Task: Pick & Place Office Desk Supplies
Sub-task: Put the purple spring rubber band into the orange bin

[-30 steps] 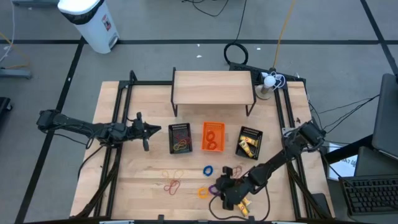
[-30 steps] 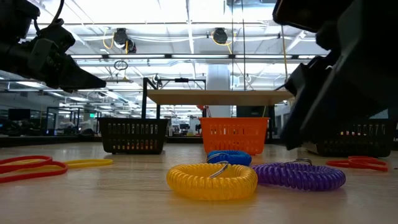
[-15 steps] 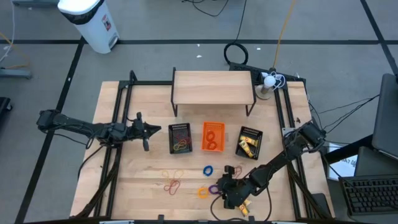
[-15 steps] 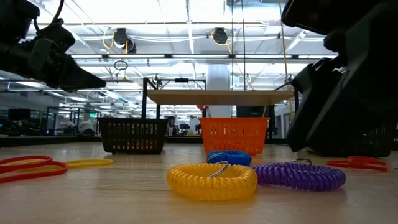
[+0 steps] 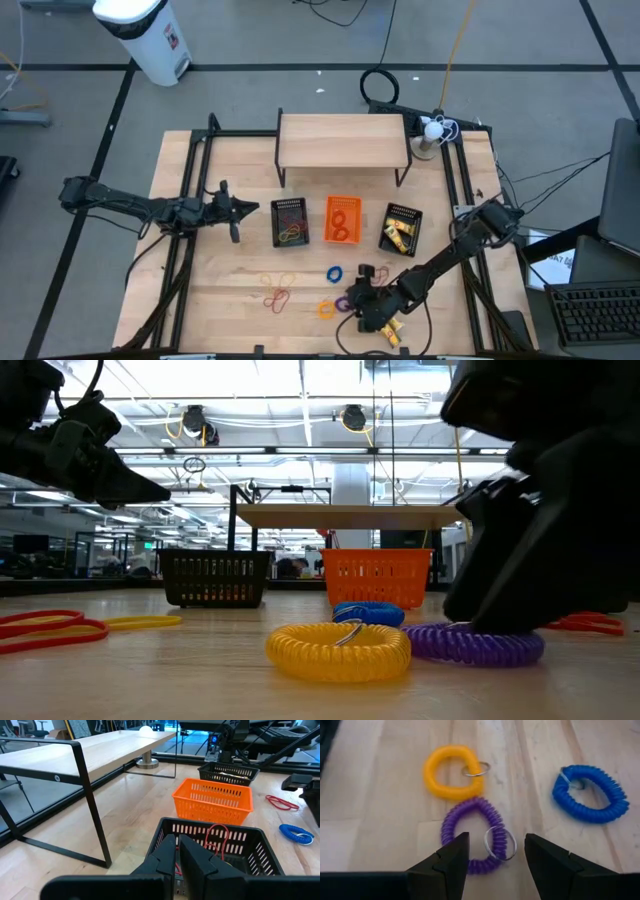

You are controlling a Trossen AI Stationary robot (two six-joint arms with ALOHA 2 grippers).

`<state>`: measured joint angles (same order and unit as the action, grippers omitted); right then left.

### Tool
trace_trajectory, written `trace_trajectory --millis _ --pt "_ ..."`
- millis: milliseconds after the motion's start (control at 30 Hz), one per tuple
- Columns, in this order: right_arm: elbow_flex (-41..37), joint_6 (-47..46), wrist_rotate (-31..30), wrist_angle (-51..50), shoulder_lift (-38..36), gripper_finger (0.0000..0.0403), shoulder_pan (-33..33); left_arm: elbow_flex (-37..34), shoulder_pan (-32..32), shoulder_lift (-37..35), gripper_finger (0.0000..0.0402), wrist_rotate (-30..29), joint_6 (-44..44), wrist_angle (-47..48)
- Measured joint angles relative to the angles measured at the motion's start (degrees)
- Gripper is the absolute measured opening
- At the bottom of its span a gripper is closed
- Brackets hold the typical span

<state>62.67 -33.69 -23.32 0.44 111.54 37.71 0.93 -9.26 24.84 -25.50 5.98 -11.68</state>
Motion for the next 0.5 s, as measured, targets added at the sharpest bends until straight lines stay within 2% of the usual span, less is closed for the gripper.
trace_trajectory --millis 133,233,333,433,500 --pt "0.02 -0.51 -1.00 0.03 0.61 0.0179 -0.28 0.00 0.00 0.00 0.0024 0.00 0.07 0.00" --pt "0.02 -0.59 -0.79 -0.05 0.64 0.0161 -0.50 0.00 0.00 0.00 0.0024 0.00 0.04 0.00" --pt "0.02 -1.16 -0.59 -0.13 0.64 0.0109 -0.67 0.00 0.00 0.00 0.0024 0.00 0.04 0.00" --pt "0.02 -1.09 -0.01 -0.23 0.54 0.0034 -0.89 0.00 0.00 0.01 0.0024 0.00 0.03 0.00" --pt "0.00 -0.15 -0.26 -0.10 0.15 0.0017 -0.89 0.00 0.00 0.00 0.0024 0.00 0.02 0.00"
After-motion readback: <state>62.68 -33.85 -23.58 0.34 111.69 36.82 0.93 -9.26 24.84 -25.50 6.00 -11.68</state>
